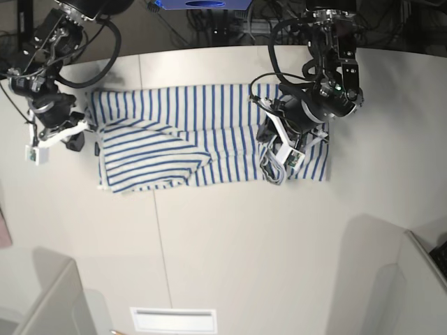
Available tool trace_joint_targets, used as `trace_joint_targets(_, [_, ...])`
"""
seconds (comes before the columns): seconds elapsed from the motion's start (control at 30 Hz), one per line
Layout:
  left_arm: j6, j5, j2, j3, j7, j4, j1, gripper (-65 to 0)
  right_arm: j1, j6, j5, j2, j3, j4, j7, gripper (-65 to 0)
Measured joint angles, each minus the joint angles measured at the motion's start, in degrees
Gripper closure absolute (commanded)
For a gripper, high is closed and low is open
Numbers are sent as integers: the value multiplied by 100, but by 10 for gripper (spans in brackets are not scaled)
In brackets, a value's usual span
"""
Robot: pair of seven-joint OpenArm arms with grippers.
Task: Fold the T-shirt properly
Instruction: 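Lift the strip end with the left gripper and fold it toward the right gripper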
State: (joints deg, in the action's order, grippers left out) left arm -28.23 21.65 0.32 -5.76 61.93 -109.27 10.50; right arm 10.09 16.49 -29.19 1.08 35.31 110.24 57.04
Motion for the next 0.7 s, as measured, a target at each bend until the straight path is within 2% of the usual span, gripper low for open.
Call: trace_joint_targets(0.7, [-2, -39, 129, -2, 0, 7, -96, 0, 0, 0, 2, 0, 0, 0, 0, 0])
